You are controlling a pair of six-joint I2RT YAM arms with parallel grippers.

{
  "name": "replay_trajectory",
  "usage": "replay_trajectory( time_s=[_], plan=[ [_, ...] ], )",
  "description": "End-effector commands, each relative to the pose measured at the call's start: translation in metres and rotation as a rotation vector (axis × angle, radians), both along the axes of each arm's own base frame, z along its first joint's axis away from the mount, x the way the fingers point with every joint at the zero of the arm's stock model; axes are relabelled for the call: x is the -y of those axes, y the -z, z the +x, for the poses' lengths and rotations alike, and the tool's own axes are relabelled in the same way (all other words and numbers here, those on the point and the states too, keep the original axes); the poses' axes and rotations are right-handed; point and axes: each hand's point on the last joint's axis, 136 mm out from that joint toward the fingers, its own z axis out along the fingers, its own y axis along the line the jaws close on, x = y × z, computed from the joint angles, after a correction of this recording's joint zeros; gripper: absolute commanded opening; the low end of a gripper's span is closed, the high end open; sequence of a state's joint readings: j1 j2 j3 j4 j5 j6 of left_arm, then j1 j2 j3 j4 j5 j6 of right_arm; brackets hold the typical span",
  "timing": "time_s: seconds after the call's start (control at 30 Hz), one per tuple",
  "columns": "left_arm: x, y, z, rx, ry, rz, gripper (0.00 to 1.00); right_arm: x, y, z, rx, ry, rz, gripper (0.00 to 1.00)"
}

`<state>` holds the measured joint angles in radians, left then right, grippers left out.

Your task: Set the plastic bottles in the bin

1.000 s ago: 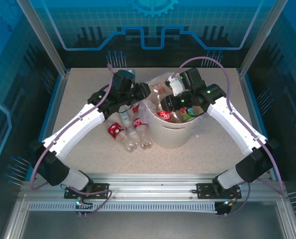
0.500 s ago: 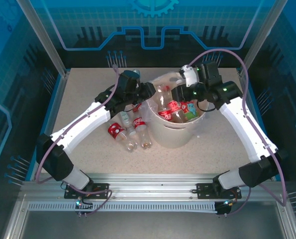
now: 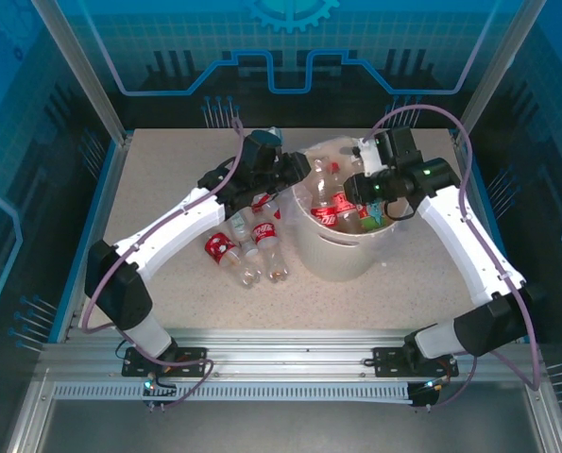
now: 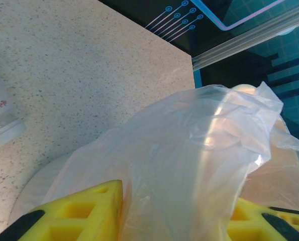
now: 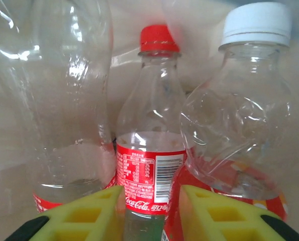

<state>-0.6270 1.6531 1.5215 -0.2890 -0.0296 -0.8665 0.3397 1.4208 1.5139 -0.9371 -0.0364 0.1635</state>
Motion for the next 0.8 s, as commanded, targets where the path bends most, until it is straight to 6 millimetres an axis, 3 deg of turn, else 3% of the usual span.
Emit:
replay_trajectory(
  time_s=[0.0,0.13,0.23,0.43,0.63,0.77],
  plan=[
    [0.016,0.02,-0.006,-0.072,0.029,-0.004,0.35,0.008,0.023,-0.003,-0.061,0.024,-0.033,0.35],
    [0.02,0.021,-0.004,-0.072,0.035,-0.006,0.35,0.009,0.014,0.002,-0.041,0.02,-0.037,0.35],
    [0.019,0.014,-0.003,-0.048,0.04,0.006,0.36,0.009,-0.012,0.006,0.014,0.015,-0.02,0.35],
    [0.004,-0.011,-0.002,0.012,0.043,0.045,0.6,0.005,-0.067,0.012,0.149,0.002,0.055,0.42],
    [-0.04,-0.038,-0.003,0.074,-0.024,0.094,0.86,-0.006,-0.094,0.018,0.234,-0.001,0.155,0.51],
    [-0.081,-0.047,-0.012,0.083,-0.09,0.151,0.93,-0.01,-0.098,0.022,0.247,-0.007,0.178,0.54]
  ],
)
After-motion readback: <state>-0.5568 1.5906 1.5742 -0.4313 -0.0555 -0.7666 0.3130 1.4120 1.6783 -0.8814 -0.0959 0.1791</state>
